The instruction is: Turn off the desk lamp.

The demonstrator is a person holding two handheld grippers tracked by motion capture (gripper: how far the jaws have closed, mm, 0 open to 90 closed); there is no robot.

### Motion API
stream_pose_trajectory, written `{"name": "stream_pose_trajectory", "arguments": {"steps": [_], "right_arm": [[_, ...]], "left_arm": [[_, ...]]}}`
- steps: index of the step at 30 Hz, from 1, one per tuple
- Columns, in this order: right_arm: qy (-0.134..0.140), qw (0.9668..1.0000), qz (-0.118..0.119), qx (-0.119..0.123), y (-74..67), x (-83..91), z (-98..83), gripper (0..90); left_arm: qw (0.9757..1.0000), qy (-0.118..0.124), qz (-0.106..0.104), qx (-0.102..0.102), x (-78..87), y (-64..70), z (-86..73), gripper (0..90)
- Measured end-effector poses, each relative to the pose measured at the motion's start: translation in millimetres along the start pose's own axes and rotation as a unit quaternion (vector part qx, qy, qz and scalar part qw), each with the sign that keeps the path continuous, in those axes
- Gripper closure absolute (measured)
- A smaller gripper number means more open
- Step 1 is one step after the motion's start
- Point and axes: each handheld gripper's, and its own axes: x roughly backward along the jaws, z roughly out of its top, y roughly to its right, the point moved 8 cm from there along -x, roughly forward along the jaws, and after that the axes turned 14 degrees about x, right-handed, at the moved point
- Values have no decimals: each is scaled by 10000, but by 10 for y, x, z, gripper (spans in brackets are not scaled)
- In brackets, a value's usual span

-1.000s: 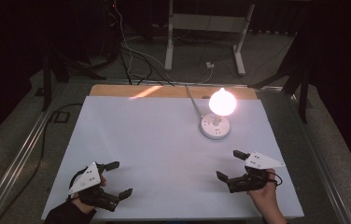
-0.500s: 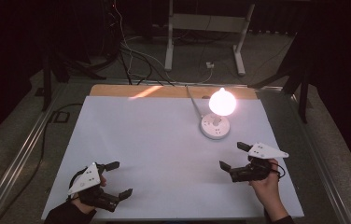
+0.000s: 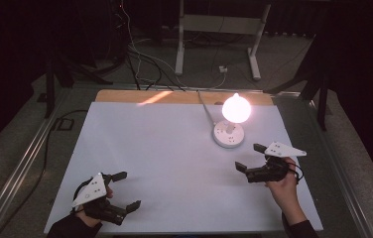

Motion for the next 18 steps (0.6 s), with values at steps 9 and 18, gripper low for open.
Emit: {"name": "stream_pose_trajectory", "arguments": {"steps": [9, 18], "right_arm": [[41, 9998, -204, -54, 178, -62, 41, 0], [-81, 9986, -508, -149, 396, -127, 21, 0]], "left_arm": [[10000, 11, 0, 2, 3, -5, 2, 5], [10000, -3, 9, 5, 0, -7, -1, 5]]}}
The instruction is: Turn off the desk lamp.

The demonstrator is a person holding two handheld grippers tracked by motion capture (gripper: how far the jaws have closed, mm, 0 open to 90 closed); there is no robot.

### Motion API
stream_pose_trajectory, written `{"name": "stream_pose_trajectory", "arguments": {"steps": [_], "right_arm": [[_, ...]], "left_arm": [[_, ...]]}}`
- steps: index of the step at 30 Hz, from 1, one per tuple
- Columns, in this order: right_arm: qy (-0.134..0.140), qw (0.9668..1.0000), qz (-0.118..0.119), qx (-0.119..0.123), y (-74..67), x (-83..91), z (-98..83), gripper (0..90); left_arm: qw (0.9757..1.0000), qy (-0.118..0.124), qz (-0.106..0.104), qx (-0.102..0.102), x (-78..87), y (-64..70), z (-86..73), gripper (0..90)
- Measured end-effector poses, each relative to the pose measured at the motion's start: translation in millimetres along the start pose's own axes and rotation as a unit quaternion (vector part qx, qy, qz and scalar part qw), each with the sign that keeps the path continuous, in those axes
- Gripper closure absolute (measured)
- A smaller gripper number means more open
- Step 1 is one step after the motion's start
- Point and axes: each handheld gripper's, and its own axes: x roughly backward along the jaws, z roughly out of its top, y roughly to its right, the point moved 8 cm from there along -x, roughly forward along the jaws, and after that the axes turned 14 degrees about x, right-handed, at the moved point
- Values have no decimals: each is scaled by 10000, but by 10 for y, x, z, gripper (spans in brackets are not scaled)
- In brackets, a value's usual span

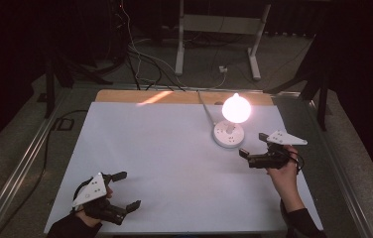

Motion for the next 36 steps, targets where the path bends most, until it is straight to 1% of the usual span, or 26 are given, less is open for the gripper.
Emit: {"name": "stream_pose_trajectory", "arguments": {"steps": [2, 3, 5, 6, 8, 9, 11, 12, 15, 19, 20, 22, 23, 25, 26, 27, 28, 29, 30, 31, 32, 33, 34, 35, 36], "right_arm": [[-42, 9999, -83, -78, 69, -40, -18, 0], [-42, 9999, -83, -78, 69, -40, -18, 0], [-91, 9995, -216, -208, 126, -77, -29, 0], [-97, 9991, -309, -287, 179, -104, -44, 0], [-120, 9985, -366, -387, 230, -127, -64, 0], [-120, 9985, -366, -387, 230, -127, -64, 0], [-160, 9974, -522, -463, 310, -156, -96, 0], [-180, 9972, -557, -473, 332, -166, -108, 0], [-256, 9965, -628, -495, 388, -200, -146, 0], [-286, 9958, -695, -520, 437, -242, -169, 0], [-282, 9955, -704, -575, 459, -278, -169, 0], [-293, 9953, -736, -559, 474, -298, -169, 0], [-325, 9948, -764, -582, 496, -342, -166, 36], [-324, 9946, -788, -587, 511, -364, -165, 38], [-342, 9944, -793, -617, 524, -389, -169, 66], [-383, 9938, -820, -652, 550, -430, -184, 122], [-417, 9934, -828, -678, 561, -452, -194, 142], [-417, 9934, -828, -678, 561, -452, -194, 142], [-450, 9926, -858, -737, 577, -489, -210, 193], [-450, 9926, -858, -737, 577, -489, -210, 193], [-468, 9924, -846, -757, 578, -503, -216, 236], [-496, 9920, -885, -745, 584, -531, -222, 295], [-535, 9919, -875, -747, 584, -546, -227, 351], [-535, 9919, -875, -747, 584, -546, -227, 351], [-587, 9918, -846, -753, 582, -563, -233, 394]], "left_arm": [[10000, 3, 4, -1, 1, 2, 0, 5], [10000, -4, 7, -5, 1, 2, -1, 5], [10000, -3, -2, 2, 1, 3, -1, 5], [10000, 0, 3, 0, 2, 3, 0, 5], [10000, 1, -4, 0, 3, 4, 1, 5], [10000, 0, 1, -1, 2, 4, 0, 5], [10000, -2, 0, -2, 3, 5, 0, 5], [10000, -3, -1, -1, 5, 6, 1, 5], [10000, -4, -3, 2, 1, 7, -2, 5], [10000, 2, 0, 7, 1, 5, 1, 5], [10000, 0, -3, 9, 1, 5, 0, 5], [10000, 0, -5, 18, 1, 4, 0, 5], [10000, 4, -5, 20, 2, 5, 1, 5], [10000, 1, -3, 17, 3, 6, -1, 5], [10000, -1, -3, 18, 3, 5, -2, 5], [10000, -3, -5, 19, 3, 4, -2, 5], [10000, 1, -8, 20, 3, 4, -1, 5], [10000, 4, -7, 14, 4, 4, 0, 5], [10000, 3, -11, 14, 5, 4, 0, 5], [10000, 3, -11, 12, 6, 4, 0, 5], [10000, 0, -11, 8, 7, 5, 0, 5], [10000, 7, -17, 12, 9, 6, 1, 5], [10000, 9, -17, 12, 10, 6, 2, 5], [10000, 8, -19, 13, 10, 6, 2, 5], [10000, 7, -18, 12, 10, 5, 2, 5]]}}
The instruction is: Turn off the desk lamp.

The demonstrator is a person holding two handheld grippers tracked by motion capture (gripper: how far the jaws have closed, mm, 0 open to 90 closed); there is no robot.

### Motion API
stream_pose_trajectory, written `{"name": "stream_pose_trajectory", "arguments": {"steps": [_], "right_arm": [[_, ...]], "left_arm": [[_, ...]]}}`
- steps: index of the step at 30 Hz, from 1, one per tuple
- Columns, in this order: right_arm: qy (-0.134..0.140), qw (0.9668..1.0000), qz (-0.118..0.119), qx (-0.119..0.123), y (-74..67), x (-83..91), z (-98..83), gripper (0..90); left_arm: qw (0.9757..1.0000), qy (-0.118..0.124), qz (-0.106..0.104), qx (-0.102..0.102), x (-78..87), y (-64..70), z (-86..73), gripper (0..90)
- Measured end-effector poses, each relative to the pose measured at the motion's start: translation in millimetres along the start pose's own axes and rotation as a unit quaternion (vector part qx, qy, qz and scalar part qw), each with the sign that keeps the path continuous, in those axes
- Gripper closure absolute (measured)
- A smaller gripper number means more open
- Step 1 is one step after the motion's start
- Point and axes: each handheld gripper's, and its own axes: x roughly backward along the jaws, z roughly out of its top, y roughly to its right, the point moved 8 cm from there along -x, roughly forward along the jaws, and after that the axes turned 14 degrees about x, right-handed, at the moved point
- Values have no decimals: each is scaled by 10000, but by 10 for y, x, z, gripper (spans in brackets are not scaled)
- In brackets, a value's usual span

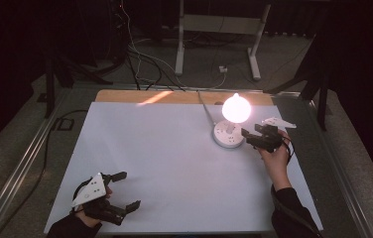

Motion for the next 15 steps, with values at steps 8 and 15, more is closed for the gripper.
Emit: {"name": "stream_pose_trajectory", "arguments": {"steps": [8, 15], "right_arm": [[-258, 9997, -17, 25, -22, -121, -35, 735], [-389, 9992, 17, -16, -42, -233, -58, 896]], "left_arm": [[10000, 4, -7, 14, -1, -1, 1, 5], [10000, 4, 0, 14, -1, -3, 0, 5]]}}
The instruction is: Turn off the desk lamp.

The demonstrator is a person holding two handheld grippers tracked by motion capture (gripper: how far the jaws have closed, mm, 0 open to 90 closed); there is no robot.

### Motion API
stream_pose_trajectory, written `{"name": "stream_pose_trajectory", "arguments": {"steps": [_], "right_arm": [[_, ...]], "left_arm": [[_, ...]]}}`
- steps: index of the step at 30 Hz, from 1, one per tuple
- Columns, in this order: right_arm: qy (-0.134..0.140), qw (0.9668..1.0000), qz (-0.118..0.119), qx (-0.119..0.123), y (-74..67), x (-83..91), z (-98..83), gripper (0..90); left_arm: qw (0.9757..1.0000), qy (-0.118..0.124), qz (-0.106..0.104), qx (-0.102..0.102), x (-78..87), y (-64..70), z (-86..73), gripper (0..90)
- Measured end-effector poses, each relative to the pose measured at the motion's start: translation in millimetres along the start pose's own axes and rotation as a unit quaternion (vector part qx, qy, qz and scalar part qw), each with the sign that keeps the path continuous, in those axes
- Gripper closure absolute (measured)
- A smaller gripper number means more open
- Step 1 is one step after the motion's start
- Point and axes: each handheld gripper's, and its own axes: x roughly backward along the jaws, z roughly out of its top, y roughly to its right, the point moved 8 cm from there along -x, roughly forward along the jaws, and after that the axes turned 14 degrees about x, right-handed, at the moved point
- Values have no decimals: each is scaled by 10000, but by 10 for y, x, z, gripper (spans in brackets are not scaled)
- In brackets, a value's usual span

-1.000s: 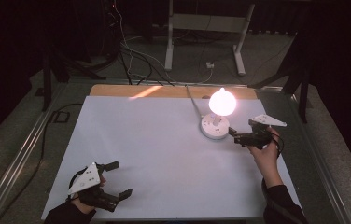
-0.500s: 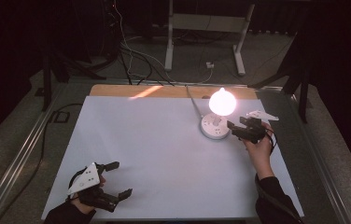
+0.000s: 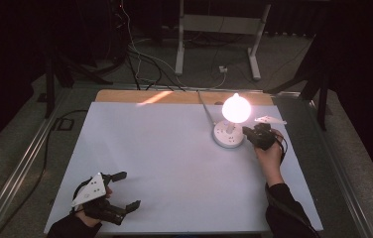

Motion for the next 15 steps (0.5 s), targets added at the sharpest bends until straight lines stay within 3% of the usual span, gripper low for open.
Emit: {"name": "stream_pose_trajectory", "arguments": {"steps": [15], "right_arm": [[-4, 9999, 3, -159, -12, -157, -34, 898]], "left_arm": [[10000, -22, 35, 3, -6, -9, -8, 5]]}}
